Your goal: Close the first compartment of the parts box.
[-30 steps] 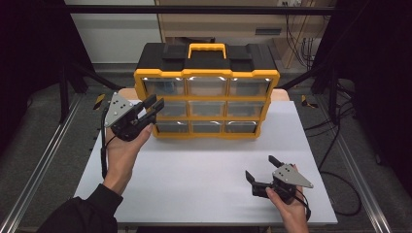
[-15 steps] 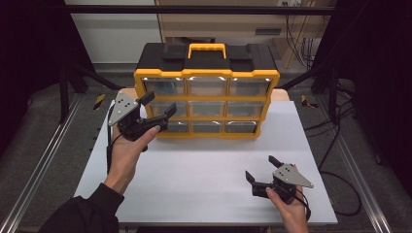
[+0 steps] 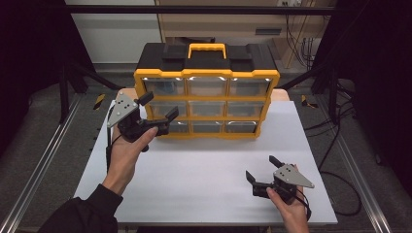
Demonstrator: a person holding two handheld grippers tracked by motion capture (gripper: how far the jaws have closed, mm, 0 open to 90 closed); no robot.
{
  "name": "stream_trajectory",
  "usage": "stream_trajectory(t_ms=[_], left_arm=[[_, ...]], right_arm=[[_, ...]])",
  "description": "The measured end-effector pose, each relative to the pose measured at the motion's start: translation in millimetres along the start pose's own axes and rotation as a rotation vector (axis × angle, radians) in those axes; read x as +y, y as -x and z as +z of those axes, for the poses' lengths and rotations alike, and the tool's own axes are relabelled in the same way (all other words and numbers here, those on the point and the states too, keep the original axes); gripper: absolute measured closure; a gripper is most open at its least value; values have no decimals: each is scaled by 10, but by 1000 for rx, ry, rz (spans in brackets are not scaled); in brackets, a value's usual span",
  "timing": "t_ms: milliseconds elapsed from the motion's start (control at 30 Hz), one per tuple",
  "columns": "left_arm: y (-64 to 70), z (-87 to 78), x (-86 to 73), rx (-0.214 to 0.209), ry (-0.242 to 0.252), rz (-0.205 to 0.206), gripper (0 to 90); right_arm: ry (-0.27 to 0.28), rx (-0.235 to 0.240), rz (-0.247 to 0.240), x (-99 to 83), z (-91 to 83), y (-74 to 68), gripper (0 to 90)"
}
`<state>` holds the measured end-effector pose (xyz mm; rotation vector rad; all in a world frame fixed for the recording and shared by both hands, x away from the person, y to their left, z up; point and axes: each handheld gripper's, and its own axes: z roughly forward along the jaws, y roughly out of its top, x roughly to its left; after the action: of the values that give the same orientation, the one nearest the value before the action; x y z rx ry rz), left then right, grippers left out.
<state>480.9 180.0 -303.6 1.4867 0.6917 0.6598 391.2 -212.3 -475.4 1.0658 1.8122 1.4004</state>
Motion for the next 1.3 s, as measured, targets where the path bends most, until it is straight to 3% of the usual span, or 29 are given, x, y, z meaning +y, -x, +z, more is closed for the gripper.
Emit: stream_trajectory(t_ms=[733, 1300], left_arm=[[-16, -115, -53, -11, 30, 28, 14], [-46, -204, -191, -13, 27, 50, 13]], right_arm=[[-1, 2, -2, -4, 10, -1, 40], [-5, 0, 2, -7, 10, -1, 40]])
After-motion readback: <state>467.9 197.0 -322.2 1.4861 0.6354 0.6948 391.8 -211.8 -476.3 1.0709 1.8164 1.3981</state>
